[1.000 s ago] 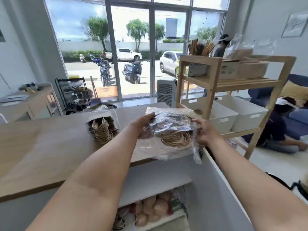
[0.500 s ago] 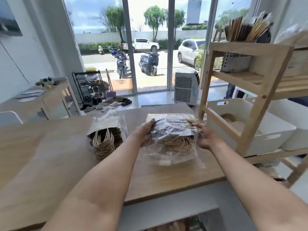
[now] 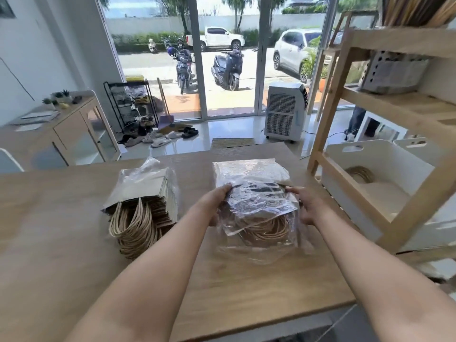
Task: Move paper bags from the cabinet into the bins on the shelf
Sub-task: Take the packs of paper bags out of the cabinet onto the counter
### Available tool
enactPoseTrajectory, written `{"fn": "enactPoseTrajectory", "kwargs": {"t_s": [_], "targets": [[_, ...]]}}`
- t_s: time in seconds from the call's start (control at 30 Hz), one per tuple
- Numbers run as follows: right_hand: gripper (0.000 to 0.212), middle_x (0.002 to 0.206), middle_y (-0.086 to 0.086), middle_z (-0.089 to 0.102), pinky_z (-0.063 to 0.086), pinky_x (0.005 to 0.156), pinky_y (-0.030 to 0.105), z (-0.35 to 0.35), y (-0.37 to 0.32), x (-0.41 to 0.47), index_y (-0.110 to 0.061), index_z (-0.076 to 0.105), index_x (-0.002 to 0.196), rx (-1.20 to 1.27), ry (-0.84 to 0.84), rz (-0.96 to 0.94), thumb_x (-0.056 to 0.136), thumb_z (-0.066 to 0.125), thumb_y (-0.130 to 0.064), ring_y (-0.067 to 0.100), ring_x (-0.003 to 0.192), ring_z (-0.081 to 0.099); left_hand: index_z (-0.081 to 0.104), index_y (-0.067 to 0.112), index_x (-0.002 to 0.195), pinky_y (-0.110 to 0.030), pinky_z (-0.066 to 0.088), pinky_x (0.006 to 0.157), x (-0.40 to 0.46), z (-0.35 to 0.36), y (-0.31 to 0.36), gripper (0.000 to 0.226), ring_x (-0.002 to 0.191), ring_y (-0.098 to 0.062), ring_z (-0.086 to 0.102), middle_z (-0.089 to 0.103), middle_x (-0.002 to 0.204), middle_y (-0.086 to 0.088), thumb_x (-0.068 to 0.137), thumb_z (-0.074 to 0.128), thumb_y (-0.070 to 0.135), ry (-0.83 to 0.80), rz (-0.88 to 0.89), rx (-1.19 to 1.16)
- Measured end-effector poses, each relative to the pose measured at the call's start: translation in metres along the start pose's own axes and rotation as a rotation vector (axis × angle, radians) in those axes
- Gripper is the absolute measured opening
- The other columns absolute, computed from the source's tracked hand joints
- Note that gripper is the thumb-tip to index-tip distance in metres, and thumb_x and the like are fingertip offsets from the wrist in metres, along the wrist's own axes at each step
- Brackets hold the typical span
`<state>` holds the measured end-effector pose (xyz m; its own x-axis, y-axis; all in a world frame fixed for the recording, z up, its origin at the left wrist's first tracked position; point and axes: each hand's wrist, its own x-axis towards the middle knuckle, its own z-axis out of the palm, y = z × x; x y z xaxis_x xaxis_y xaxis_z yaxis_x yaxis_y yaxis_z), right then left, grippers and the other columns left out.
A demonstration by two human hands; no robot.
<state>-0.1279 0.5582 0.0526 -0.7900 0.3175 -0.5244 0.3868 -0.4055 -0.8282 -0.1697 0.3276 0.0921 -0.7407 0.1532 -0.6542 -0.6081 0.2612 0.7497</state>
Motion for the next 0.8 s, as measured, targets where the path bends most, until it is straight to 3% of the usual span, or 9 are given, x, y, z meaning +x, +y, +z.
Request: {"fn": "enactPoseTrajectory", "kwargs": {"t_s": [0.07, 0.13, 0.2, 0.3, 0.37, 0.47, 0.53, 0.67, 0.8], "targets": [[0.037, 0.086, 0.008, 0.057, 0.049, 0.096, 0.037, -0.006, 0.005, 0.009, -0.011, 0.068, 0.101, -0.058, -0.006, 0.038, 0.069, 0.072, -0.030, 0.023, 0.067, 0.050, 0.051, 0.008, 0.076, -0.020, 0.050, 0.058, 0.007, -0.002, -0.006, 0.046, 0.043, -0.016, 0.056, 0.055, 0.053, -0.006, 0.086, 0.062, 0.052, -0.032, -0.062, -0.024], [0.056, 0.087, 0.008, 0.056, 0.040, 0.107, 0.035, -0.011, 0.009, 0.019, -0.007, 0.069, 0.108, -0.081, 0.010, 0.035, 0.060, 0.076, -0.035, 0.022, 0.068, 0.050, 0.058, 0.008, 0.097, -0.028, 0.049, 0.092, 0.017, -0.003, -0.013, 0.053, 0.081, -0.023, 0.063, 0.061, 0.086, -0.010, 0.079, 0.066, 0.058, -0.026, -0.057, -0.049], [0.057, 0.086, 0.008, 0.055, 0.043, 0.106, 0.039, -0.011, 0.011, 0.022, -0.009, 0.067, 0.113, -0.132, 0.011, 0.030, 0.064, 0.076, -0.037, 0.021, 0.068, 0.049, 0.058, 0.011, 0.112, -0.034, 0.043, 0.102, 0.023, 0.000, -0.017, 0.061, 0.103, -0.025, 0.056, 0.059, 0.105, -0.008, 0.077, 0.066, 0.060, -0.018, -0.028, -0.049], [0.033, 0.093, 0.009, 0.055, 0.043, 0.065, 0.025, -0.007, 0.004, 0.003, -0.016, 0.059, 0.107, -0.239, 0.015, 0.007, 0.085, 0.066, -0.038, 0.016, 0.068, 0.047, 0.062, 0.012, 0.110, -0.031, 0.048, 0.091, 0.019, 0.005, -0.016, 0.063, 0.106, -0.025, 0.059, 0.066, 0.107, -0.007, 0.077, 0.062, 0.065, 0.076, 0.042, -0.021], [0.029, 0.087, 0.006, 0.052, 0.035, 0.057, 0.024, -0.013, -0.002, 0.003, -0.017, 0.054, 0.103, -0.300, 0.046, -0.053, 0.087, 0.065, -0.039, 0.015, 0.069, 0.046, 0.048, 0.005, 0.132, -0.041, 0.049, 0.097, 0.018, 0.006, -0.014, 0.089, 0.117, -0.032, 0.056, 0.058, 0.128, -0.014, 0.074, 0.057, 0.072, 0.198, 0.074, 0.094], [0.058, 0.103, 0.003, 0.056, 0.041, 0.081, 0.026, -0.016, -0.015, 0.000, -0.007, 0.062, 0.116, -0.426, 0.160, -0.233, 0.076, 0.074, -0.047, 0.019, 0.095, 0.053, 0.019, 0.003, 0.149, -0.048, 0.040, 0.107, -0.001, 0.008, -0.009, 0.098, 0.132, -0.040, 0.041, 0.033, 0.150, -0.020, 0.083, 0.051, 0.067, 0.345, 0.210, 0.259], [0.075, 0.128, 0.008, 0.054, 0.041, 0.100, 0.032, -0.010, -0.025, -0.008, -0.006, 0.052, 0.135, -0.471, 0.218, -0.374, 0.076, 0.069, -0.049, 0.023, 0.118, 0.051, 0.027, -0.001, 0.146, -0.044, 0.042, 0.105, -0.013, 0.002, -0.005, 0.086, 0.130, -0.037, 0.044, 0.040, 0.145, -0.021, 0.089, 0.050, 0.058, 0.458, 0.317, 0.416], [0.060, 0.142, 0.014, 0.042, 0.037, 0.108, 0.041, 0.027, -0.049, -0.044, -0.012, 0.051, 0.136, -0.595, 0.266, -0.595, 0.082, 0.058, -0.038, 0.031, 0.129, 0.043, 0.061, 0.001, 0.109, -0.026, 0.041, 0.063, -0.044, -0.027, -0.001, 0.046, 0.081, -0.020, 0.061, 0.064, 0.107, -0.013, 0.090, 0.054, 0.043, 0.641, 0.519, 0.554], [0.043, 0.133, 0.015, 0.054, 0.038, 0.109, 0.041, 0.077, -0.052, -0.063, -0.011, 0.063, 0.119, -0.680, 0.102, -0.724, 0.082, 0.061, -0.031, 0.030, 0.127, 0.047, 0.065, 0.004, 0.099, -0.029, 0.043, 0.076, -0.075, -0.071, -0.003, 0.032, 0.094, -0.027, 0.059, 0.064, 0.105, -0.013, 0.088, 0.055, 0.033, 0.872, 0.594, 0.638]]}}
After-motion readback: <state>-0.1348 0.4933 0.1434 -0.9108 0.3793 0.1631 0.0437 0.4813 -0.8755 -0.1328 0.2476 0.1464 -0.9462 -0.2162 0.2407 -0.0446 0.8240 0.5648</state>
